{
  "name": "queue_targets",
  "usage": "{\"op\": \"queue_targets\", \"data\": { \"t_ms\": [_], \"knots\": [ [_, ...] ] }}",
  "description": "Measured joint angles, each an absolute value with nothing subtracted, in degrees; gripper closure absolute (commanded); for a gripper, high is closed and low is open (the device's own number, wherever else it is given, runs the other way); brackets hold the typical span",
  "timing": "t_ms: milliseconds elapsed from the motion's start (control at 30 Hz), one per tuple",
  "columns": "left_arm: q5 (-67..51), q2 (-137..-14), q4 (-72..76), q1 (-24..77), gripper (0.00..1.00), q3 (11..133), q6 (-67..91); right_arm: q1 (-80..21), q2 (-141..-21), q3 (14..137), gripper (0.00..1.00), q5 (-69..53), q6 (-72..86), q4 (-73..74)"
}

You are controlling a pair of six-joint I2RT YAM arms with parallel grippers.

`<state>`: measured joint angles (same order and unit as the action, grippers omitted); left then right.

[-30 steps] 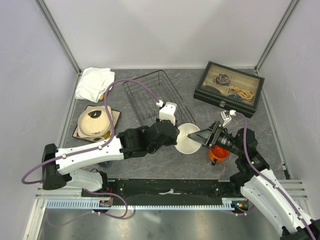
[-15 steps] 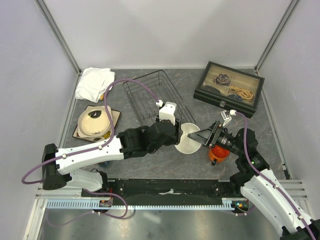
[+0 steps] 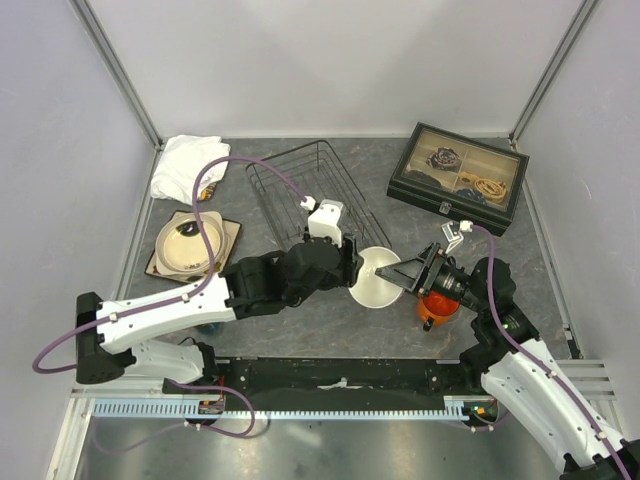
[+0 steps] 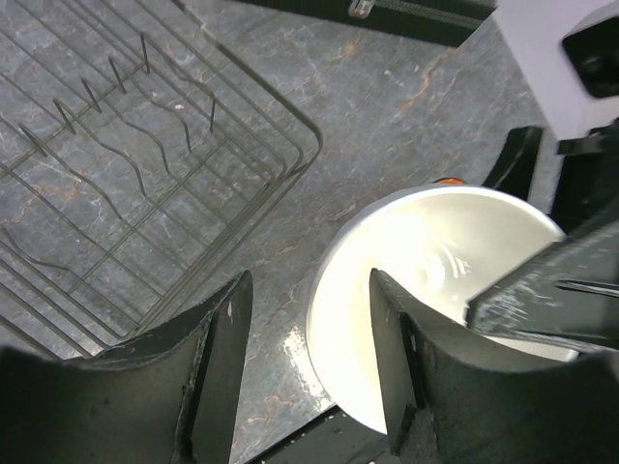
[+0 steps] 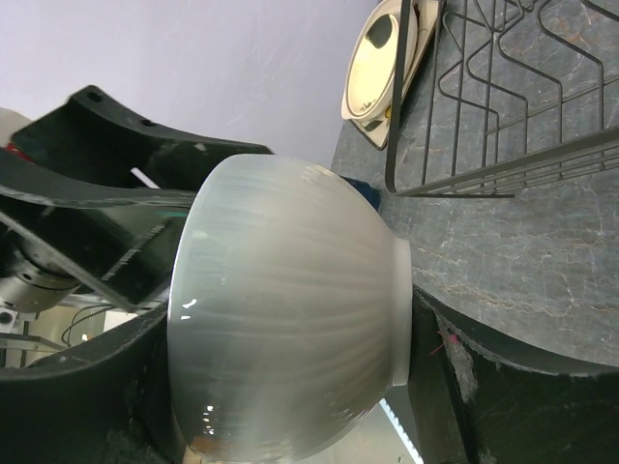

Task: Load the mixed dishes into the dish rack

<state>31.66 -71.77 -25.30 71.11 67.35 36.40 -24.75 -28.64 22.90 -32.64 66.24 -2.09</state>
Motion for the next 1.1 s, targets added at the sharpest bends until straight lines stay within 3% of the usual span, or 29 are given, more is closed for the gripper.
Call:
{"op": "queue_targets", "data": {
  "t_ms": [433,1100],
  "knots": [
    [33.98,-63.57,-28.21,71.11,0.41,68.2,36.42,-24.75,-33.17,22.85,0.56,-30.98,64.1,-1.96],
    [42.13,-50.59,-41.25,71.09,0.4,63.77,39.57,-24.8,-68.62,41.93,0.56,-29.74,52.97,-6.9]
  ]
}}
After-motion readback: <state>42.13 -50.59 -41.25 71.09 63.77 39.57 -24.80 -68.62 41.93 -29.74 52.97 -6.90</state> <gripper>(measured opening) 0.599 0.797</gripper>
